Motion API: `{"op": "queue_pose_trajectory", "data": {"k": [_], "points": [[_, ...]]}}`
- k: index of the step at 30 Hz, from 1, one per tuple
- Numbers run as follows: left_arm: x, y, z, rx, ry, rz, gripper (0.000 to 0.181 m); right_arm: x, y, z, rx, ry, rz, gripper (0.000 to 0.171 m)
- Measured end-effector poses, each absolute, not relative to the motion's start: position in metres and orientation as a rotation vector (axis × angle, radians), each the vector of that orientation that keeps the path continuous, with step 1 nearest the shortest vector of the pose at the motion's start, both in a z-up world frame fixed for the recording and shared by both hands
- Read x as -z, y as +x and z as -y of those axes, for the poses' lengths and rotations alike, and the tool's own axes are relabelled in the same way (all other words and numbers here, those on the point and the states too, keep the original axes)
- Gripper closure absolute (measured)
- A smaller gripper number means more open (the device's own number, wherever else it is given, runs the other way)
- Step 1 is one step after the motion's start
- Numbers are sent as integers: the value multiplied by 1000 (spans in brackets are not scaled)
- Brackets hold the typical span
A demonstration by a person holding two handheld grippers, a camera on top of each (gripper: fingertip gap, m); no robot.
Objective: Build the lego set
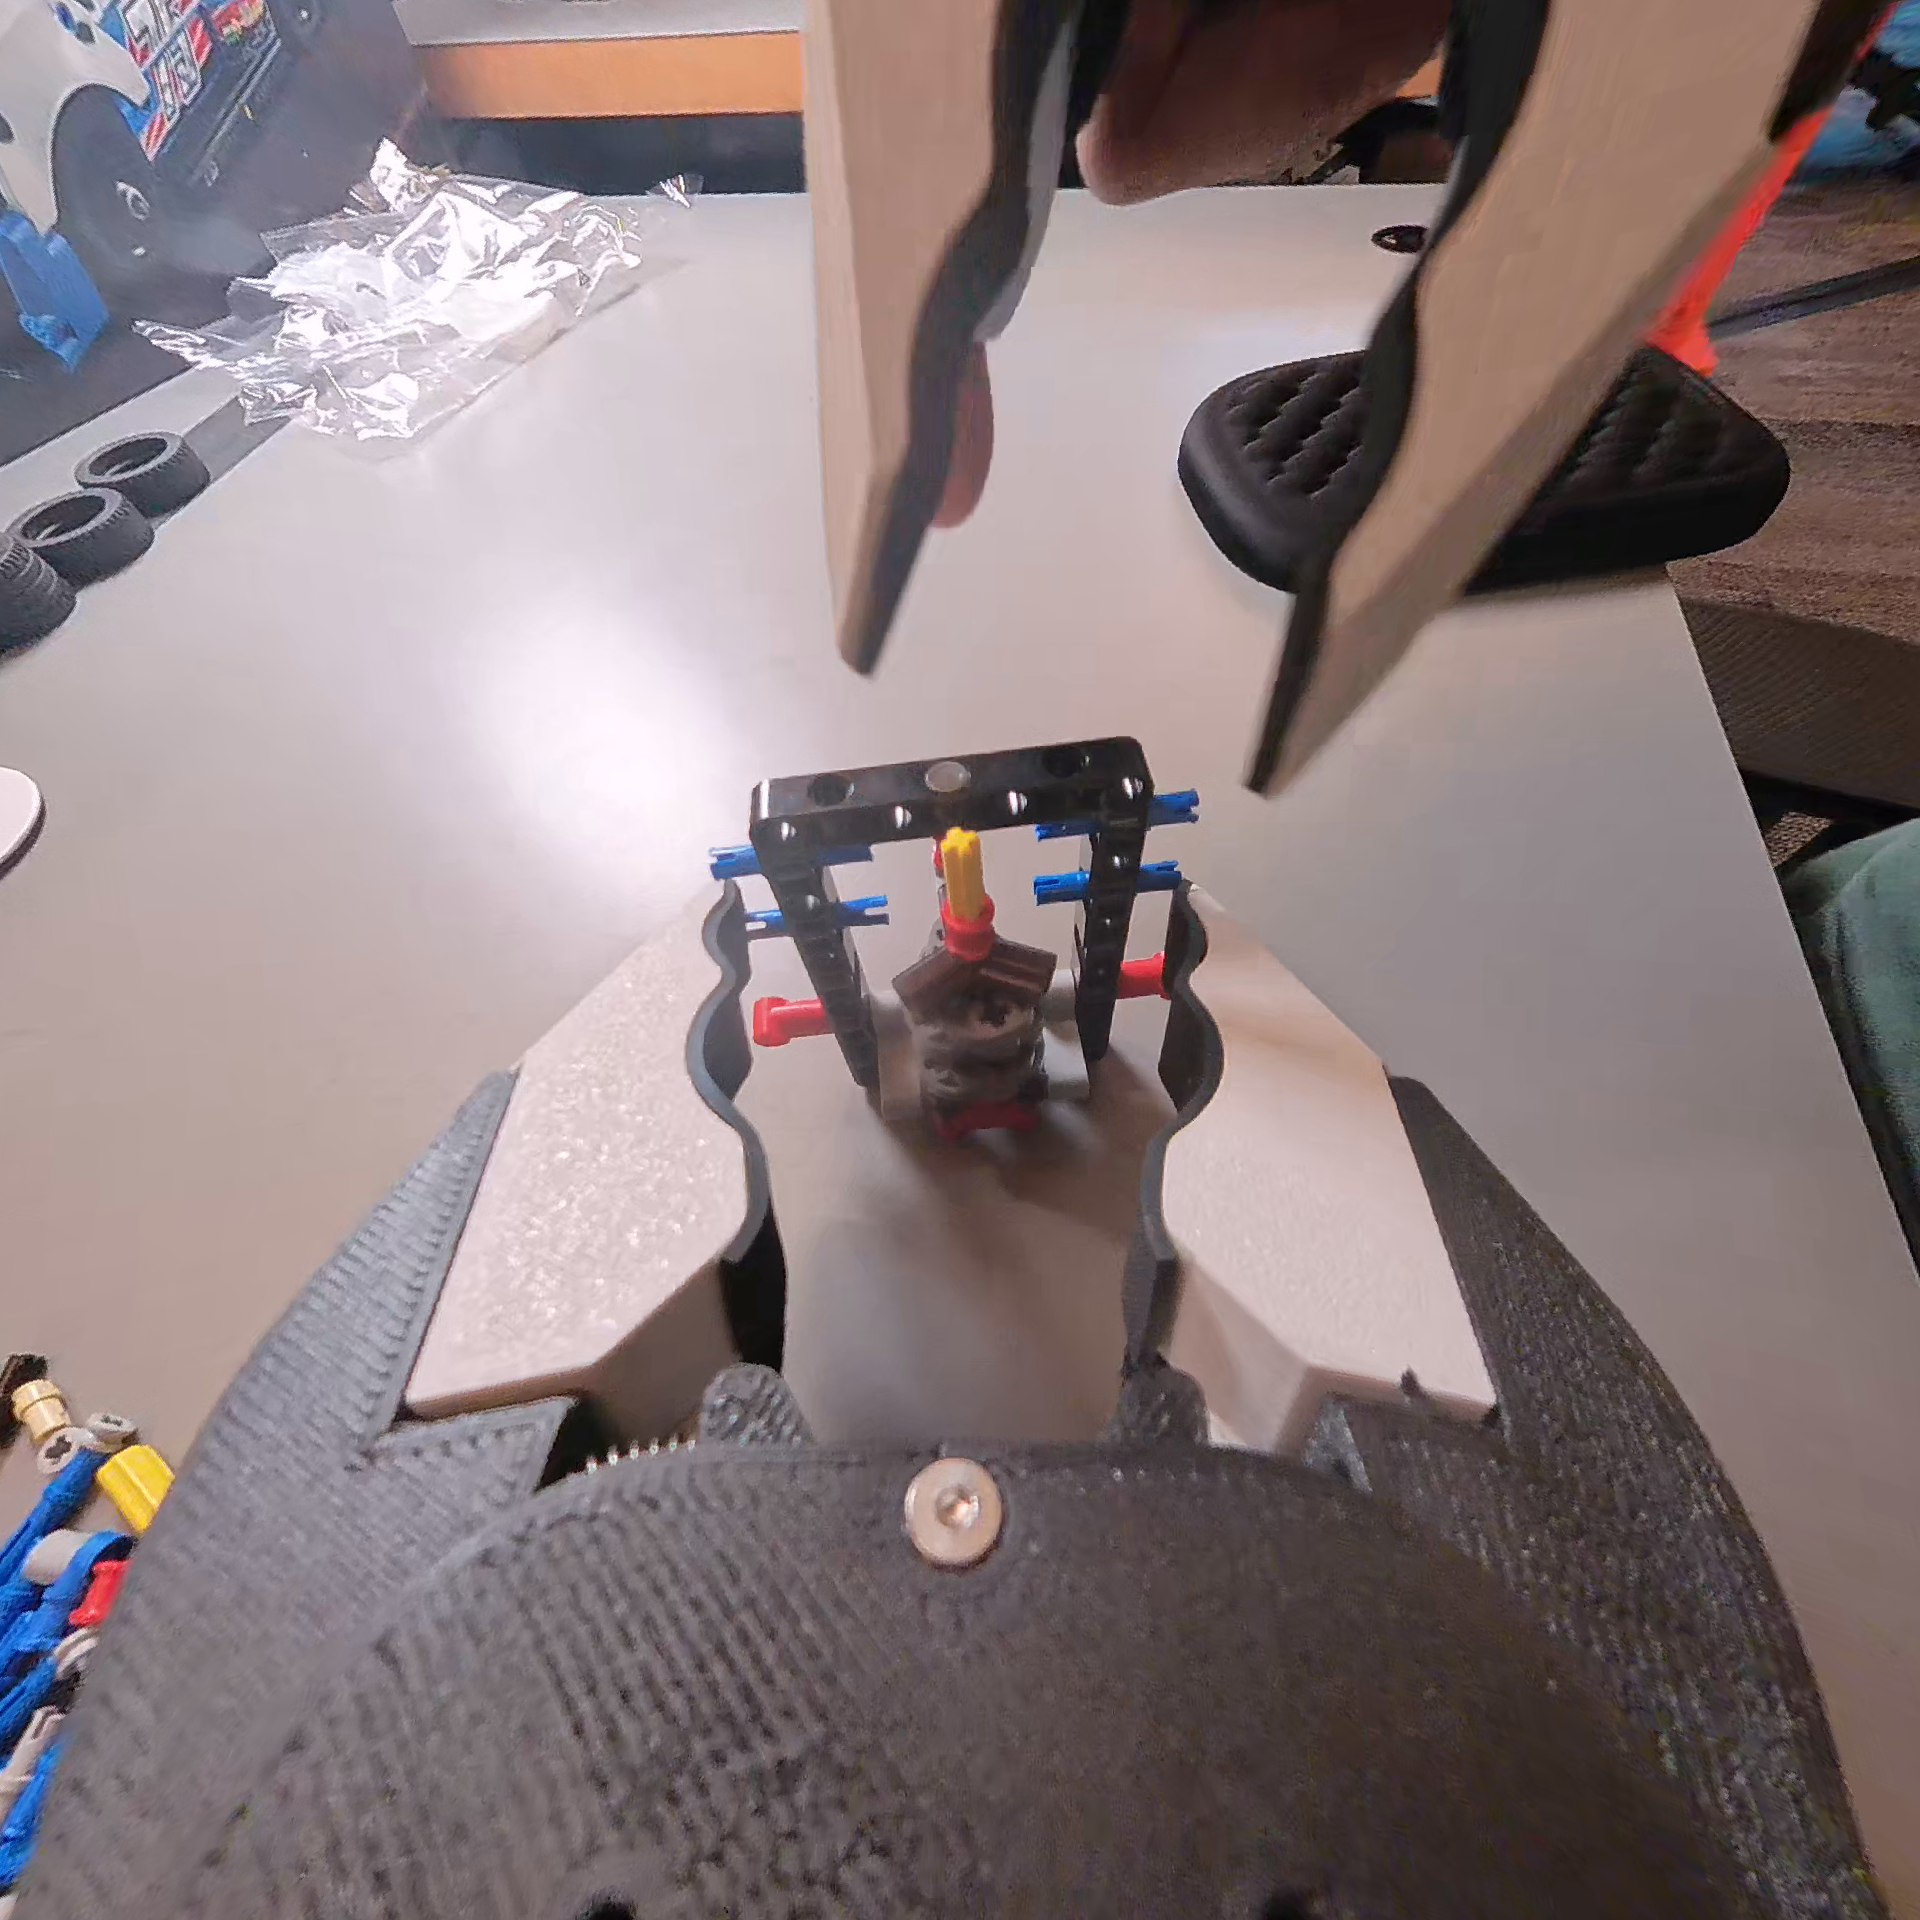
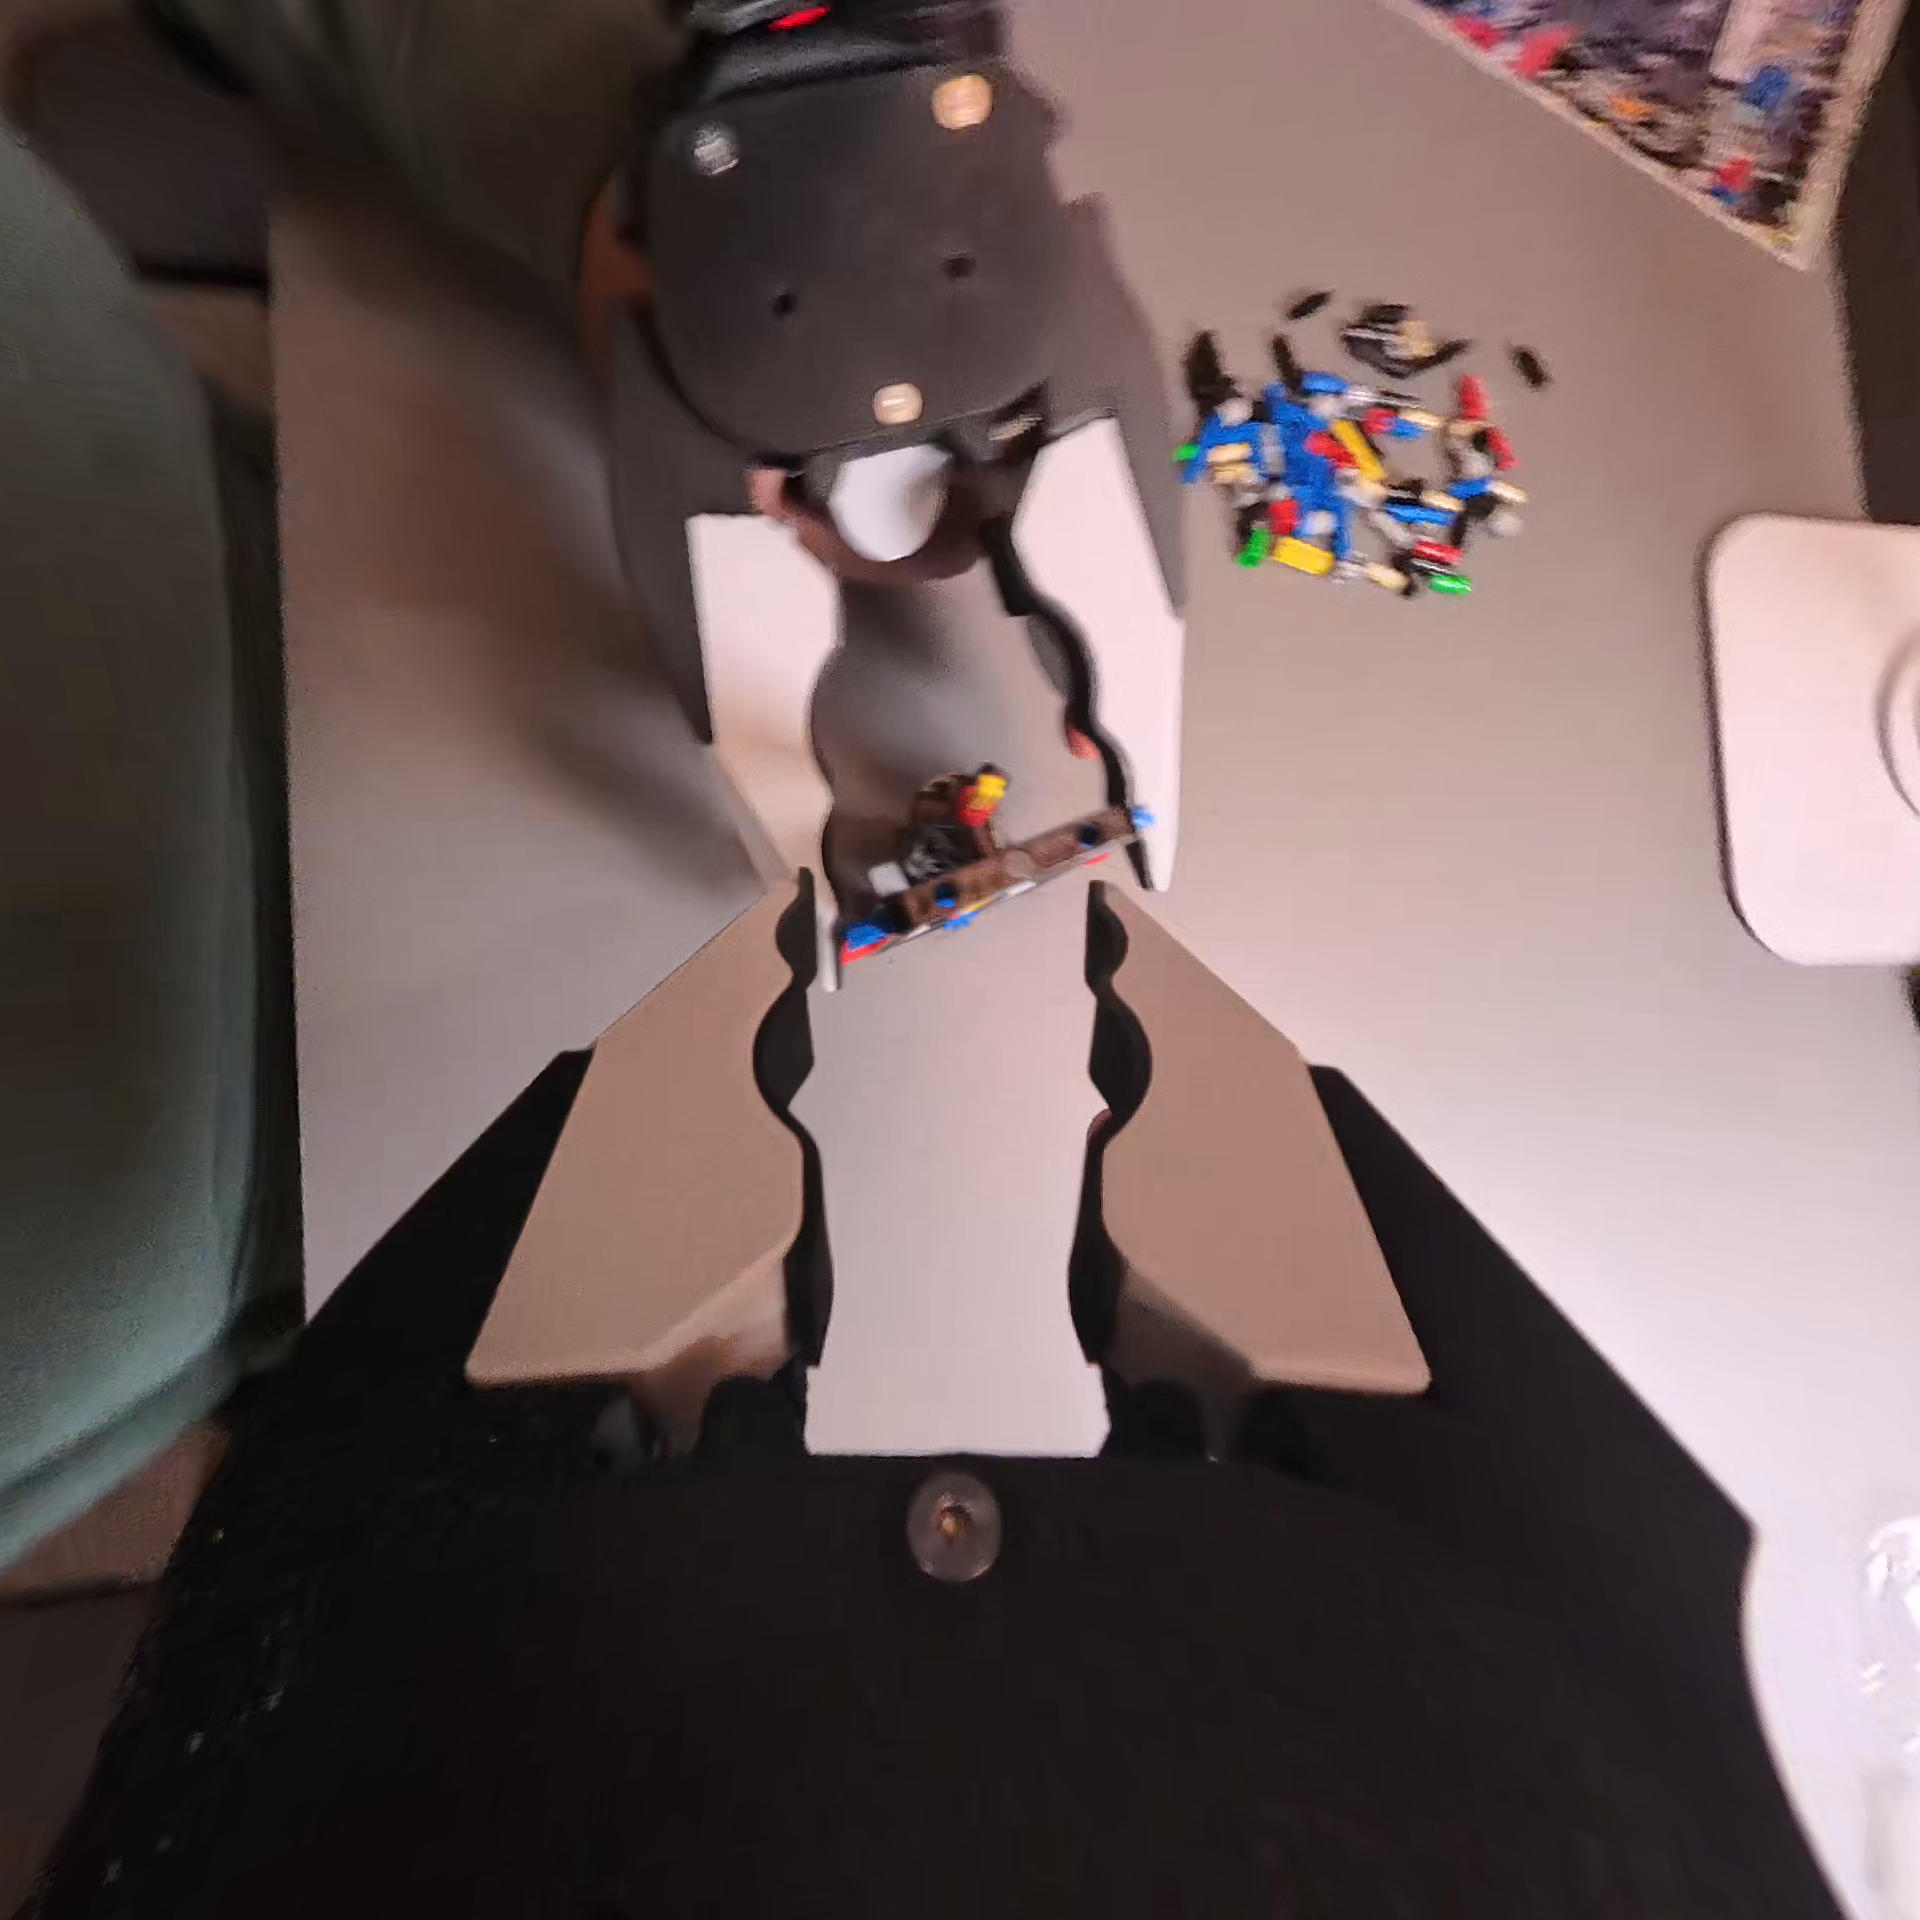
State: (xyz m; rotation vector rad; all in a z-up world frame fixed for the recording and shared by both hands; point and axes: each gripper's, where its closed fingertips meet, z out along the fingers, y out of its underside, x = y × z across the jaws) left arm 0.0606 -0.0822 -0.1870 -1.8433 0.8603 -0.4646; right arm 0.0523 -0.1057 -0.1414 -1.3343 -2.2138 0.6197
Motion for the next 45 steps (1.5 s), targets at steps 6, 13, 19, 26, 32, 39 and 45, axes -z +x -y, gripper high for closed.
{"op": "queue_pose_trajectory", "data": {"k": [6,13,19,26,32,39,45], "points": [[187,62,80,463,-1837,-860,101,146,53,100,-790,-1594,1956,127],[187,60,78,436,-1838,-852,101,157,49,100,-801,-1675,1919,138],[187,52,74,396,-1840,-830,110,158,47,100,-862,-1710,1877,153],[189,49,69,349,-1841,-818,104,157,45,93,-935,-1744,1790,157],[189,42,66,350,-1860,-777,97,157,40,84,-1032,-1790,1672,165],[190,35,63,336,-1882,-744,100,157,39,78,-1105,-1801,1601,165],[191,30,59,334,-1906,-703,101,158,38,67,-1173,-1837,1486,166]]}}
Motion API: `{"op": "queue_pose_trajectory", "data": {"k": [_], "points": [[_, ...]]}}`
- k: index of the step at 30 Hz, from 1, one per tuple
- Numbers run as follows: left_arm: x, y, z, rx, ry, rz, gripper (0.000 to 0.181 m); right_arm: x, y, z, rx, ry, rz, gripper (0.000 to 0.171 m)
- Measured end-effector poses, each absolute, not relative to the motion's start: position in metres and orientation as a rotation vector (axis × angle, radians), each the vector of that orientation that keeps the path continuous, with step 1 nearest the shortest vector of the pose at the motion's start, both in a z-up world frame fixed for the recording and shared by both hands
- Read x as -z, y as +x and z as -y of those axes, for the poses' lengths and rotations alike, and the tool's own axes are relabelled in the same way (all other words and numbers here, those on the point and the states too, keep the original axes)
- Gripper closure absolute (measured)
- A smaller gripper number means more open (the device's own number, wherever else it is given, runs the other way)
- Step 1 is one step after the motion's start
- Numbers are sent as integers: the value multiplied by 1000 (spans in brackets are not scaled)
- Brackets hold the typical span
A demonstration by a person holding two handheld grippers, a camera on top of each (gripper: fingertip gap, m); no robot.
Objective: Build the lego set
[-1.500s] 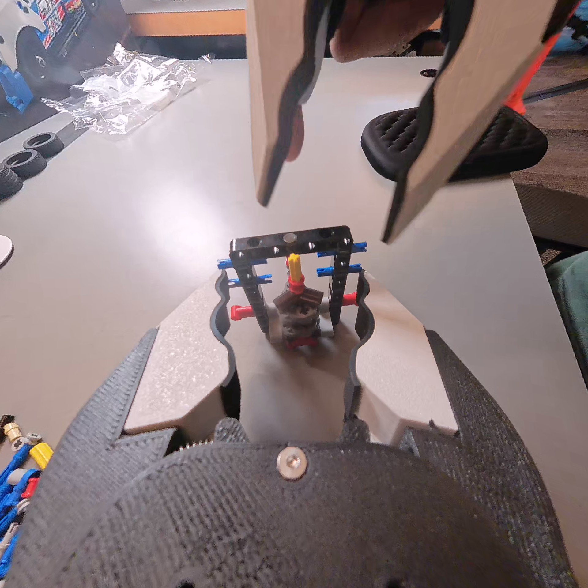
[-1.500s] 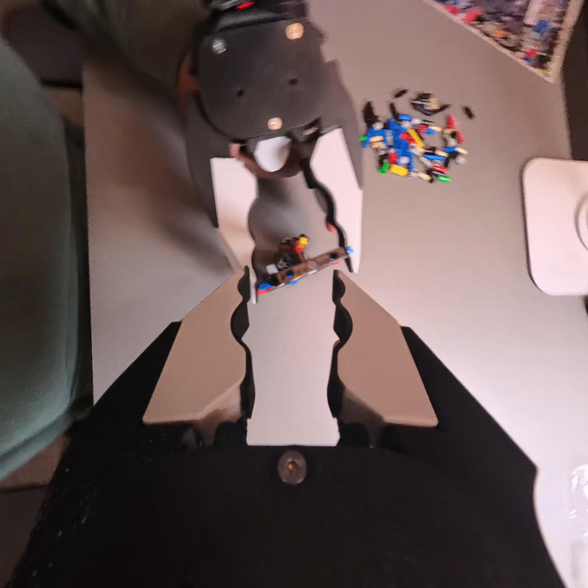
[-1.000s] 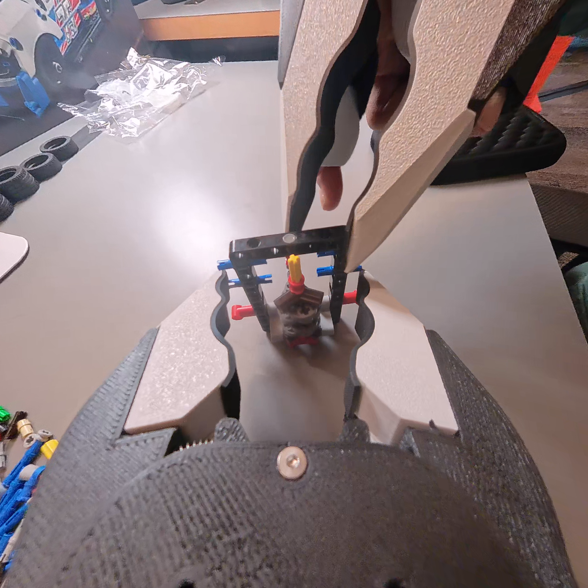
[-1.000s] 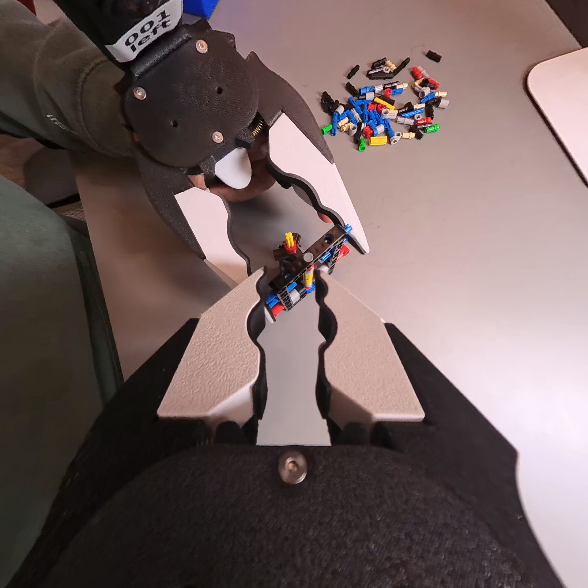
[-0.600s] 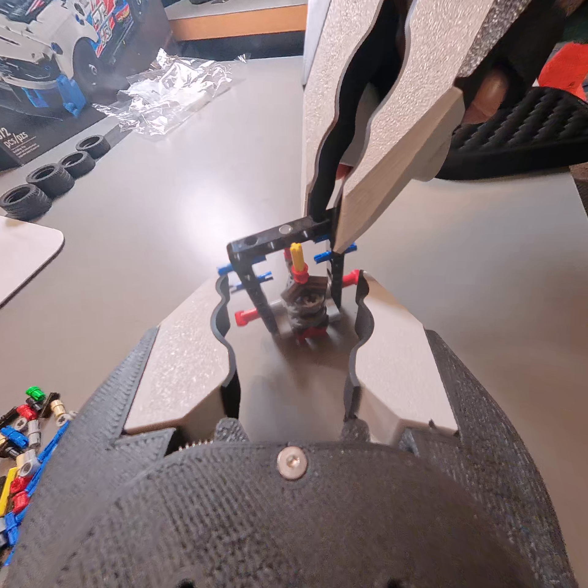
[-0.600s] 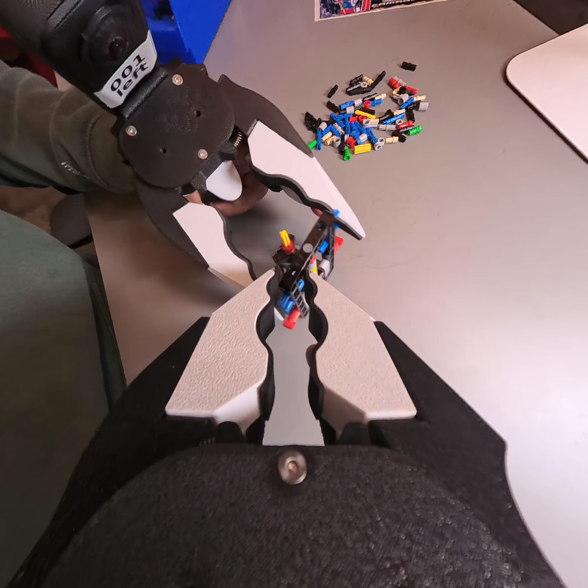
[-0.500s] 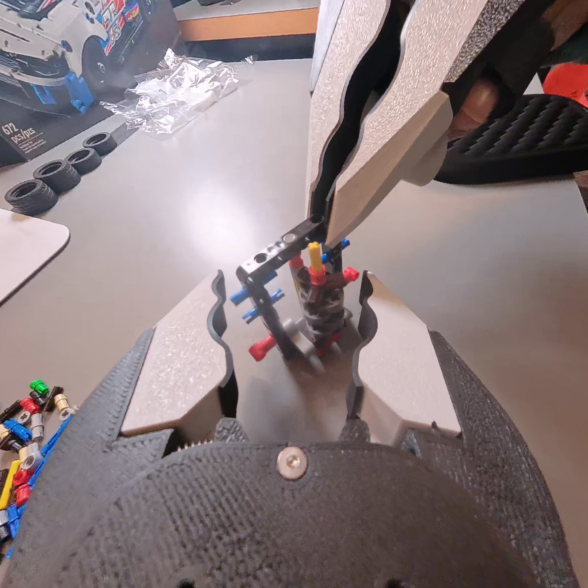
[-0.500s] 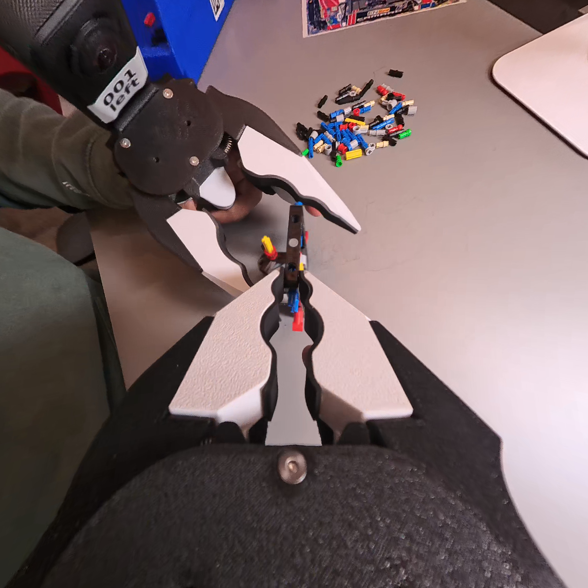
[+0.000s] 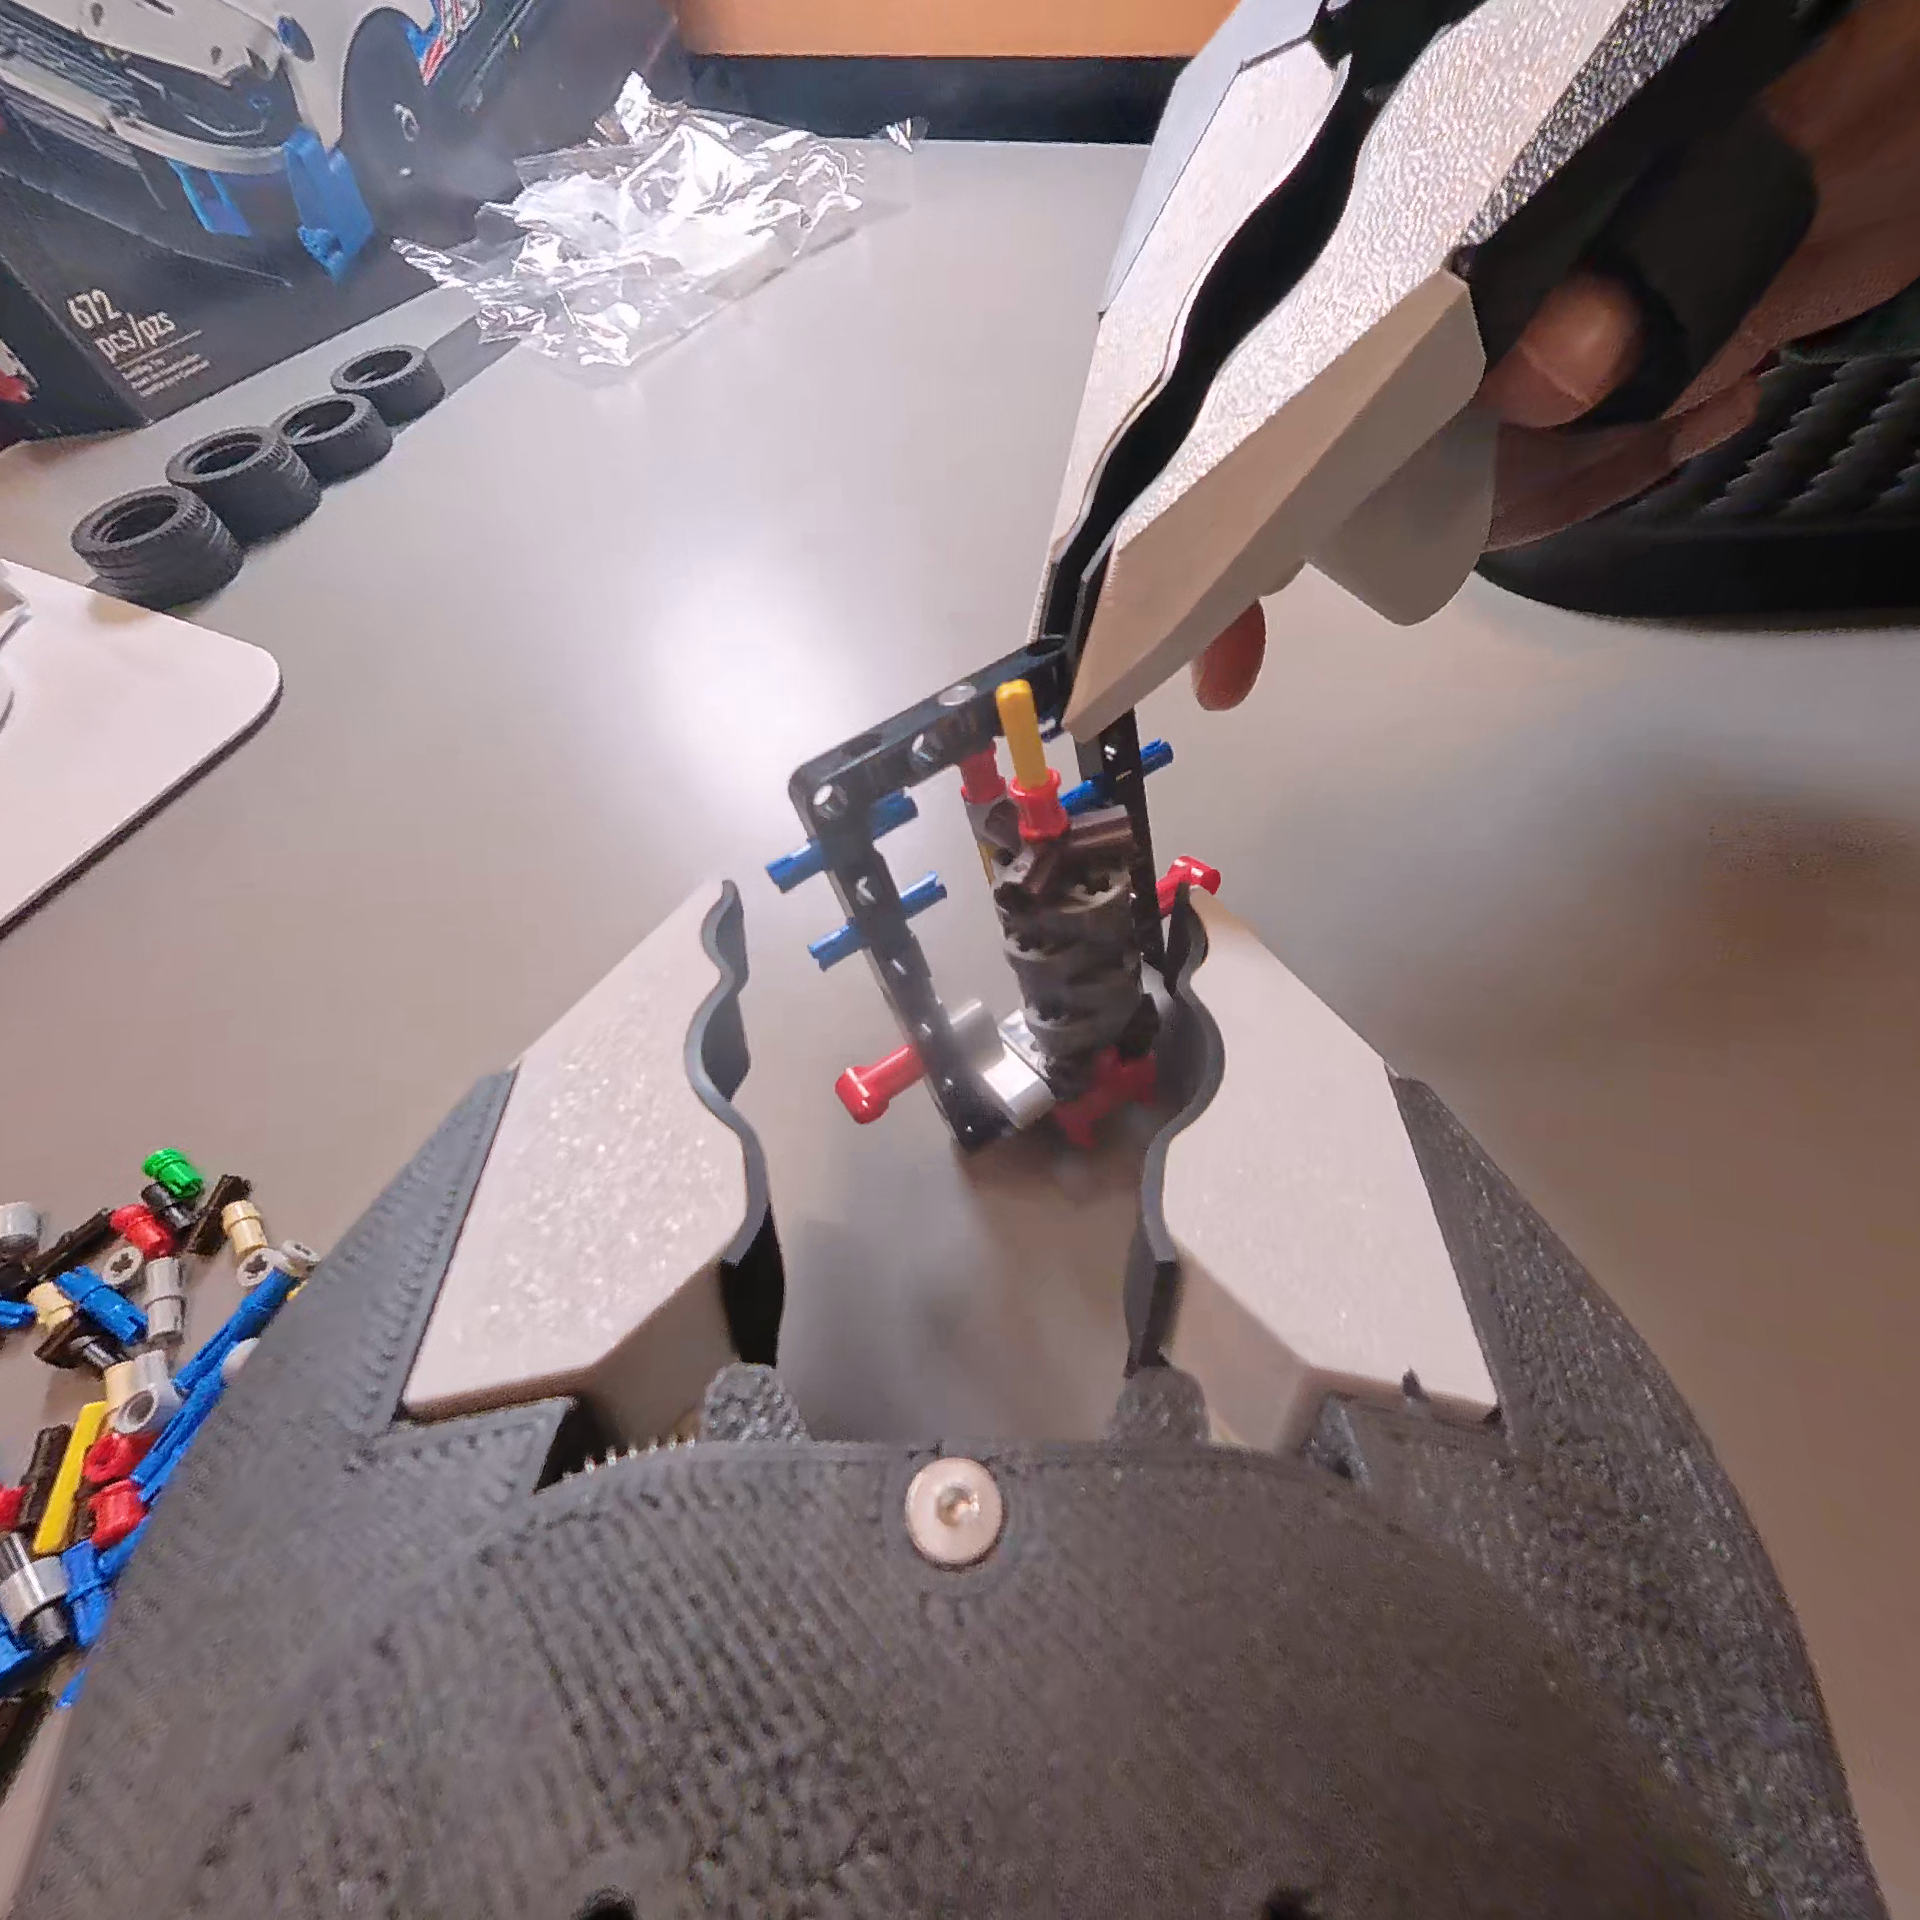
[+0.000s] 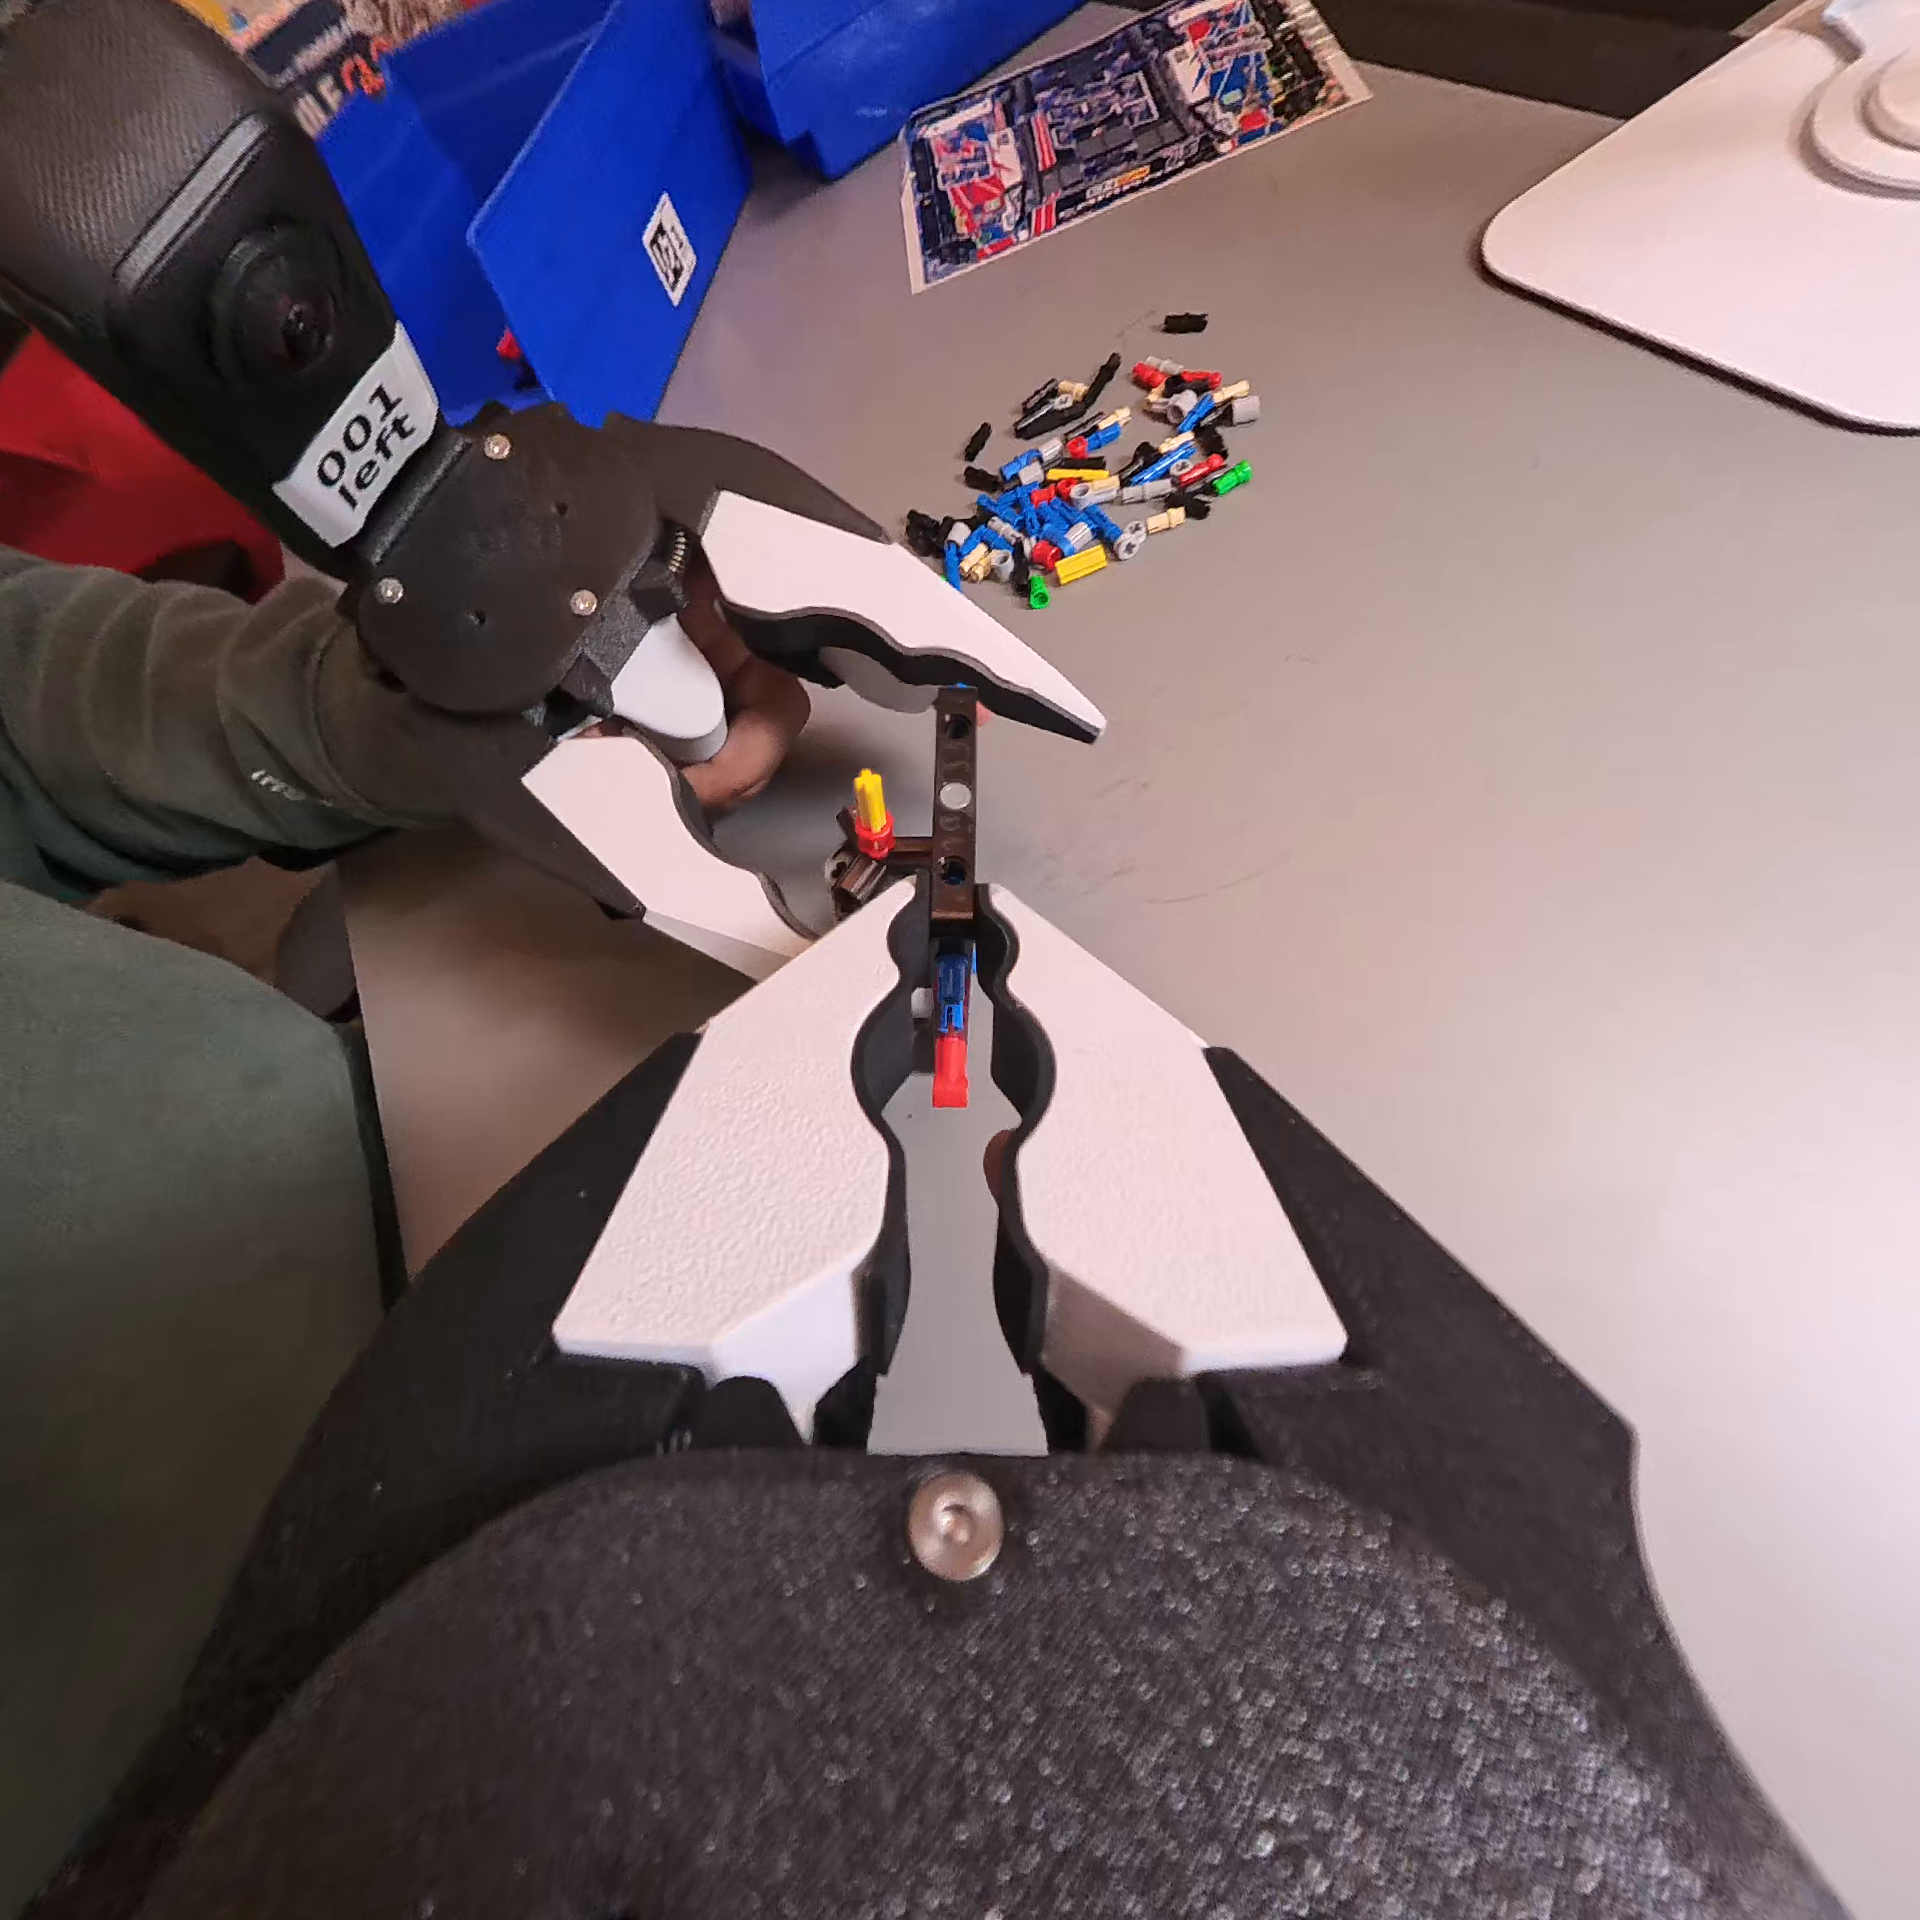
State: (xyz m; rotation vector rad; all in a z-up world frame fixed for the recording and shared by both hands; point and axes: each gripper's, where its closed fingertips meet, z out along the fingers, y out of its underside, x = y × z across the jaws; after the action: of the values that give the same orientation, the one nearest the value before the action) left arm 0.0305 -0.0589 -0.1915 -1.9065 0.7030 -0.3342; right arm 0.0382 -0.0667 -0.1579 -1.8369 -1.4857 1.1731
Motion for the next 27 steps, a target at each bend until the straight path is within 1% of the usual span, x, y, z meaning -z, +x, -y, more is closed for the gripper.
{"op": "queue_pose_trajectory", "data": {"k": [19,21,23,27], "points": [[215,27,41,131,-2034,-745,97,168,43,23,-1434,-2027,931,166],[218,27,39,133,-2053,-759,101,169,41,24,-1447,-2026,916,166],[219,28,38,156,-2057,-771,109,169,41,22,-1455,-2021,905,166],[219,29,40,160,-2056,-862,113,175,44,20,-1468,-2037,917,165]]}}
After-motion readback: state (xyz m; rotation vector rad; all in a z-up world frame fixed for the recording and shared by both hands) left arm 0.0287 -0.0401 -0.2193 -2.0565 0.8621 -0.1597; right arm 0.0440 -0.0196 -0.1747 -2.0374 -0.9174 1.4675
